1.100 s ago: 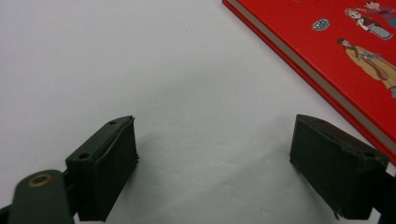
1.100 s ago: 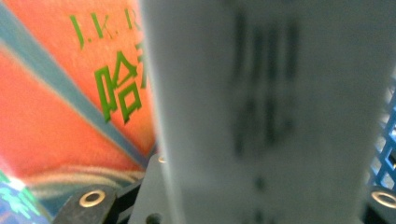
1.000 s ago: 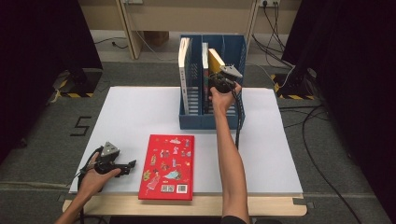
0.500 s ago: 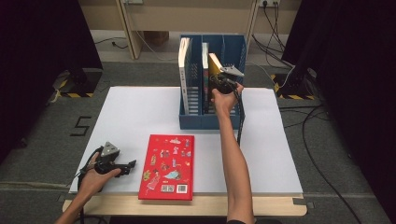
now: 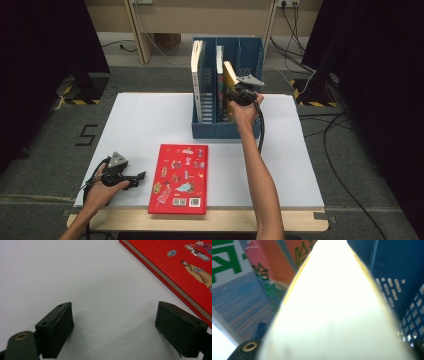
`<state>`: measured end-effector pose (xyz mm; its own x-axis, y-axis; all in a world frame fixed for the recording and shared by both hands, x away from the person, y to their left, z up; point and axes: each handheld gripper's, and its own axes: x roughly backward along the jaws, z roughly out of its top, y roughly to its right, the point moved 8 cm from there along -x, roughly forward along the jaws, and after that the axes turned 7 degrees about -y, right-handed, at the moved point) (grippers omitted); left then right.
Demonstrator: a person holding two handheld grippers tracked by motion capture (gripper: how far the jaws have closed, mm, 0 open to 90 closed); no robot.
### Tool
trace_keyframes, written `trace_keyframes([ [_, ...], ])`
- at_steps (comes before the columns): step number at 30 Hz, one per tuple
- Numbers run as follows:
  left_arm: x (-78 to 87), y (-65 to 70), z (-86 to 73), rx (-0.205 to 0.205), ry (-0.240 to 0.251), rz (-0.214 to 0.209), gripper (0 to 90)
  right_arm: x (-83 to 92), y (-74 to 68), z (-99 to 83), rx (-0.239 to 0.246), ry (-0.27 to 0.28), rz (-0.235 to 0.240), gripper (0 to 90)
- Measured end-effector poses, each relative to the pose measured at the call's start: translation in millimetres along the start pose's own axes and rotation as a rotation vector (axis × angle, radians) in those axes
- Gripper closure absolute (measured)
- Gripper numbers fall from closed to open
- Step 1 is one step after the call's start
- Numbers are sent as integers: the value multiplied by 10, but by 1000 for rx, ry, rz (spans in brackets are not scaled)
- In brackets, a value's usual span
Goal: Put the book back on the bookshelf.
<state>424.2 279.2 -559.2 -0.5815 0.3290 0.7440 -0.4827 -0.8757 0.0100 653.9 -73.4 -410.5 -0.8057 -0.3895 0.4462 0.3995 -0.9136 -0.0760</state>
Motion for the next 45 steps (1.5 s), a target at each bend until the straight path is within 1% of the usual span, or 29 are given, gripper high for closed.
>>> trace_keyframes([
  [7,0,0,0,0,0,0,138,123,13,-84,-13,-9,32,607],
  [9,0,0,0,0,0,0,138,169,18,-115,-1,-12,38,604],
  [12,0,0,0,0,0,1,138,229,47,-159,1,-19,41,596],
  [15,0,0,0,0,0,0,138,284,52,-204,-5,-13,60,589],
  [18,0,0,0,0,0,0,138,332,56,-251,12,-14,66,590],
  [20,0,0,0,0,0,0,138,364,54,-282,6,-17,75,594],
  [27,0,0,0,0,0,1,137,469,80,-365,36,-16,77,587],
  [29,-1,-1,0,0,0,0,137,493,86,-384,36,-15,82,587],
  [34,0,-1,0,0,-1,0,137,533,109,-436,54,-22,84,609],
  [37,-1,0,0,0,0,0,137,537,106,-459,77,-27,77,626],
  [38,-1,-1,0,0,-1,1,137,538,99,-476,86,-34,81,636],
  [39,-1,-1,0,0,0,1,137,536,95,-486,88,-38,82,637],
  [41,-1,-1,0,0,0,0,137,527,84,-513,95,-42,87,668],
  [42,-1,0,0,0,0,1,137,521,83,-524,100,-47,84,669],
  [45,0,-1,0,0,-1,0,137,473,72,-569,111,-65,77,710],
])
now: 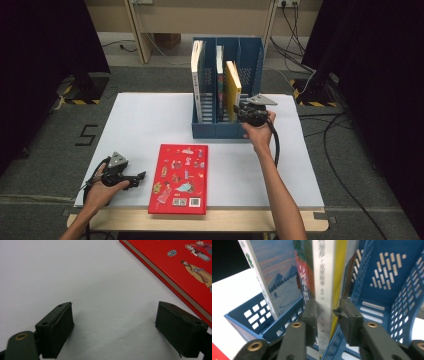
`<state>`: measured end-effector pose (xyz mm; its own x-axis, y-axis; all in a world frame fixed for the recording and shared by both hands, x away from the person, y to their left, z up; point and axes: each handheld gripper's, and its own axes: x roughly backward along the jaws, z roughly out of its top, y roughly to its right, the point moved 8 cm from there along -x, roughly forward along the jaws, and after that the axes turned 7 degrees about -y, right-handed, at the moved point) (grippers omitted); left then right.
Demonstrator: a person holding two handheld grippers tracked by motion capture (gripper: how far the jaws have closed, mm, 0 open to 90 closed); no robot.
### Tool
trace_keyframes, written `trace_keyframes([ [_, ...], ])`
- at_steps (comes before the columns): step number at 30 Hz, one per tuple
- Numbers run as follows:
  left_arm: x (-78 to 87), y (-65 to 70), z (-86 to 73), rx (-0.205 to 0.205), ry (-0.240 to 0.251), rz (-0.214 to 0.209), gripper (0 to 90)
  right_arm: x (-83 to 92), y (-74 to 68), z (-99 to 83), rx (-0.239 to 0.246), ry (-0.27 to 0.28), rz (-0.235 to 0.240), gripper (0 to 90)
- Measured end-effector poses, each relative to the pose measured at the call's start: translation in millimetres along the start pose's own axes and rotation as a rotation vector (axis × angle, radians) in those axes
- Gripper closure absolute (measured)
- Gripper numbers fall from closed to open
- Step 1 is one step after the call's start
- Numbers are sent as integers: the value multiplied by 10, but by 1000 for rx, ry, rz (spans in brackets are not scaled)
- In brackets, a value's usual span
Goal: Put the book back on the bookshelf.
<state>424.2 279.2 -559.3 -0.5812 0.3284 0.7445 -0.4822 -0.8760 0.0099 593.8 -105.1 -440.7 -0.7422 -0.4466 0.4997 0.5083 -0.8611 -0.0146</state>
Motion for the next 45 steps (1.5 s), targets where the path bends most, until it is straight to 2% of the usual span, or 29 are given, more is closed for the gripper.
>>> trace_keyframes([
  [4,0,0,0,0,0,0,137,-80,-23,-16,-11,-10,3,720],
  [13,0,-1,0,-1,-1,0,137,-339,-31,131,-12,-21,-47,729],
  [20,0,-2,0,-1,-1,0,137,-537,9,244,-55,-21,-79,727],
  [25,0,-2,0,-1,-1,0,137,-611,13,289,-66,-23,-89,723],
  [36,-1,-1,1,1,0,-1,137,-692,11,341,-81,-24,-71,706],
  [45,0,-2,-1,-1,-1,-1,137,-599,51,278,-92,-24,-54,619],
])
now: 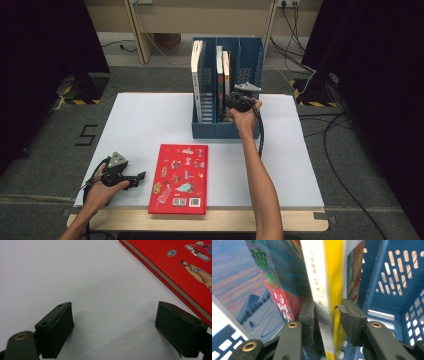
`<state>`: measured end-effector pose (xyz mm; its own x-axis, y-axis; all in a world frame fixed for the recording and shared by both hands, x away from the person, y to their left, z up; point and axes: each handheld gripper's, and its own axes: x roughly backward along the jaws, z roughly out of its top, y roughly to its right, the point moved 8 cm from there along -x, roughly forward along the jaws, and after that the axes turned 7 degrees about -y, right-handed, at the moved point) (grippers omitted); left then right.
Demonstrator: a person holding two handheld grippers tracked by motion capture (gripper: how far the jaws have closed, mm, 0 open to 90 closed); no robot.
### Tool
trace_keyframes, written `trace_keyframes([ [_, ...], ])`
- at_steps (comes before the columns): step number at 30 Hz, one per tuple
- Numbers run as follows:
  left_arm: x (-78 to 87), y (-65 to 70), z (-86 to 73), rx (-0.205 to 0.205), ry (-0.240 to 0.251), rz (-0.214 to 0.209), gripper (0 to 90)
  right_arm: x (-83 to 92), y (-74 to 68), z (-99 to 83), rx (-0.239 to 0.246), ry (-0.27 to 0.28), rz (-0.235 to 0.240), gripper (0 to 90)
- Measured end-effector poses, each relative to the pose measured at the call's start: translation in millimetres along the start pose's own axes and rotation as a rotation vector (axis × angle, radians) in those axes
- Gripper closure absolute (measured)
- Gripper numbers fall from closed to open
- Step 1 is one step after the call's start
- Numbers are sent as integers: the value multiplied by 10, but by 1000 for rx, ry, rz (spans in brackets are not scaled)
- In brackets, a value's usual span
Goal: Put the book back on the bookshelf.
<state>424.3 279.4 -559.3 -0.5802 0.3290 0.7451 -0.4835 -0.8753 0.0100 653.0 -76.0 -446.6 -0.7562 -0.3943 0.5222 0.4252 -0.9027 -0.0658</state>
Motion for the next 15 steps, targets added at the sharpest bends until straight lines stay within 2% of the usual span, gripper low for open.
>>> trace_keyframes([
  [2,0,0,0,0,0,0,137,66,11,-26,-1,0,5,593],
  [4,-1,1,1,2,1,-1,137,148,35,-30,10,15,-12,570],
  [6,-1,1,1,2,1,-1,137,224,24,-33,-17,32,16,551],
  [15,0,0,0,0,0,0,137,538,-49,-132,-43,48,86,423],
])
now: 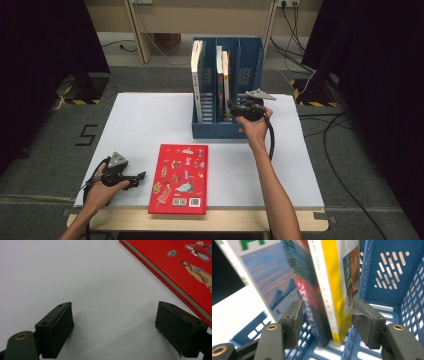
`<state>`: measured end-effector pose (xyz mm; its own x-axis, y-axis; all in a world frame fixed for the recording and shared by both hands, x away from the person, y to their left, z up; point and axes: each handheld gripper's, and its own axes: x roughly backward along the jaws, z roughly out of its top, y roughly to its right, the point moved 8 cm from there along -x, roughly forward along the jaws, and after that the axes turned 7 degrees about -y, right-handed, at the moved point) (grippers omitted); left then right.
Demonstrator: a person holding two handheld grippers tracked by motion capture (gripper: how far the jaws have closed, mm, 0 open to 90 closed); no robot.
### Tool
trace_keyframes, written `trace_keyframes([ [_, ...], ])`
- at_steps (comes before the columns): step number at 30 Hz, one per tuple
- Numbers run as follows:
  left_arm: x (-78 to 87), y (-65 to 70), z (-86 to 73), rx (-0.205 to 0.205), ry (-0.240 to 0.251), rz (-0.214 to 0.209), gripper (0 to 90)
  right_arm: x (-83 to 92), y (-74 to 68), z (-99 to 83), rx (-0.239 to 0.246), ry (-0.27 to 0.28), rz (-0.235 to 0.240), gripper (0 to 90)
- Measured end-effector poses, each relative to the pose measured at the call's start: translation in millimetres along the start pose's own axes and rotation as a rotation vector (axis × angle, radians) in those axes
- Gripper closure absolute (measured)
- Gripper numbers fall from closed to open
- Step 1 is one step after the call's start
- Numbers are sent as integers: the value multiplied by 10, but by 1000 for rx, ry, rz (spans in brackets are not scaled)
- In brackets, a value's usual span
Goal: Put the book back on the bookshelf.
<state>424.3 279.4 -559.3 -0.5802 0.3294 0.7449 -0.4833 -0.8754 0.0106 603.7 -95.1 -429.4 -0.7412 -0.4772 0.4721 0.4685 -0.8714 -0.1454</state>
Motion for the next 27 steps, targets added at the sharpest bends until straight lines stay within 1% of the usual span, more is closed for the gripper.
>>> trace_keyframes([
  [2,0,0,0,0,0,0,137,72,-26,-35,-6,4,11,399],
  [6,-1,0,1,1,1,1,137,170,-61,-92,14,8,13,382],
  [10,-1,0,1,1,1,0,137,250,-96,-127,12,14,29,365],
  [11,-1,1,1,1,1,0,137,276,-99,-132,23,18,24,362],
  [12,-1,0,1,1,1,0,137,291,-107,-135,21,21,24,358],
  [15,-2,0,1,1,1,0,137,349,-143,-146,0,36,55,350],
  [18,-1,0,1,1,1,0,137,384,-166,-167,-5,42,69,347],
  [22,-1,0,1,1,1,0,137,439,-169,-182,-5,42,73,341],
  [27,-1,-1,1,1,1,-1,137,491,-158,-255,-5,28,79,337],
])
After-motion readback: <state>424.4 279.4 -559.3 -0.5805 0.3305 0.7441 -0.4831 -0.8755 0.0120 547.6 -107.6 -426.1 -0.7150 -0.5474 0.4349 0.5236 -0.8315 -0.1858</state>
